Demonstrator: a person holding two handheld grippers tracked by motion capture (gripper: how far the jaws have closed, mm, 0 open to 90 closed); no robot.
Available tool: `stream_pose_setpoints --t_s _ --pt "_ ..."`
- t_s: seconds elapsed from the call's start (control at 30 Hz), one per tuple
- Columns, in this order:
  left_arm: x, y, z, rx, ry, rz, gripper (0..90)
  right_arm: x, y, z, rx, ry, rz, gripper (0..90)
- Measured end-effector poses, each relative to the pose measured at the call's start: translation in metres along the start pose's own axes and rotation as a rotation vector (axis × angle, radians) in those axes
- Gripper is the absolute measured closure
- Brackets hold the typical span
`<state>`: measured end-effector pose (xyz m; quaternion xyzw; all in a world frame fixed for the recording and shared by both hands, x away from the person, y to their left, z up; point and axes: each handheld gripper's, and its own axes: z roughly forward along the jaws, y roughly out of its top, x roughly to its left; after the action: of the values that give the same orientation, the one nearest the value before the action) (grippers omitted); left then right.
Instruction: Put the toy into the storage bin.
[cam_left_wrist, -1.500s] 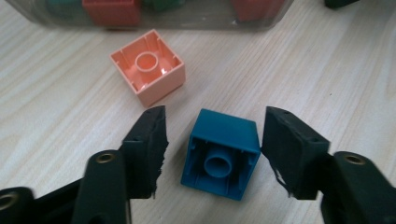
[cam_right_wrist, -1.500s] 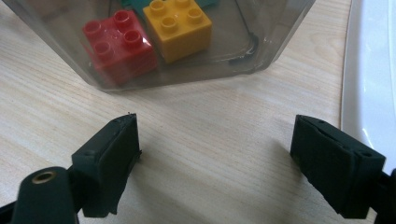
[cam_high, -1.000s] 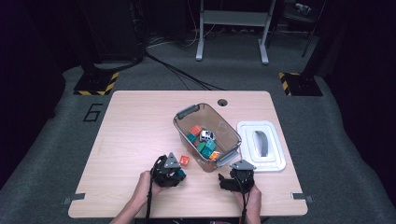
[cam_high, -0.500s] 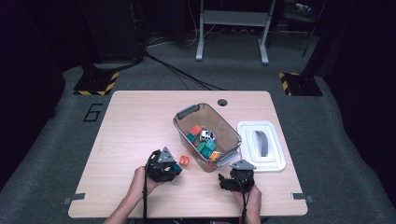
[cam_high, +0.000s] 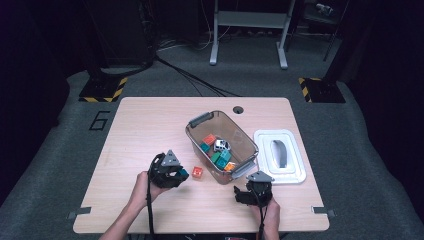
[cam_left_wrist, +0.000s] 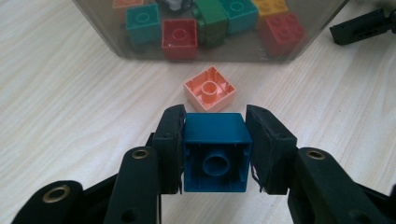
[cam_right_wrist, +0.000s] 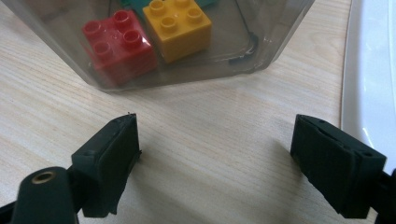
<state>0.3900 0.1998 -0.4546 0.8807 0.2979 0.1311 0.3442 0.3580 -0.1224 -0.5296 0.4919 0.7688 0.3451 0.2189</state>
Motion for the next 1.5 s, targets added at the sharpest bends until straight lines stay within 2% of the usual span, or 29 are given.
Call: stream_pose_setpoints --t_s 0.4,0.5,0.83,0.87,1.03,1.5 --pt "0.011 0.018 -0.017 -0.012 0.025 0.02 59.1 0.0 0.0 0.0 0.0 0.0 0.0 15.1" --pt "0.012 0.023 -0.019 -0.015 0.018 0.018 59.1 0.0 0.0 0.0 0.0 0.0 0.0 15.1" --pt "0.018 0.05 -0.028 -0.036 0.023 0.034 59.1 0.0 0.0 0.0 0.0 0.0 0.0 15.0" --pt "0.02 0.053 -0.029 -0.03 0.026 0.046 59.1 0.0 0.0 0.0 0.0 0.0 0.0 15.0" --pt "0.021 0.067 -0.031 -0.047 0.021 0.038 59.1 0.0 0.0 0.0 -0.001 0.002 -0.003 15.3" --pt "0.019 0.097 -0.037 -0.067 0.033 0.073 59.1 0.0 0.0 0.0 0.0 0.002 0.0 15.2"
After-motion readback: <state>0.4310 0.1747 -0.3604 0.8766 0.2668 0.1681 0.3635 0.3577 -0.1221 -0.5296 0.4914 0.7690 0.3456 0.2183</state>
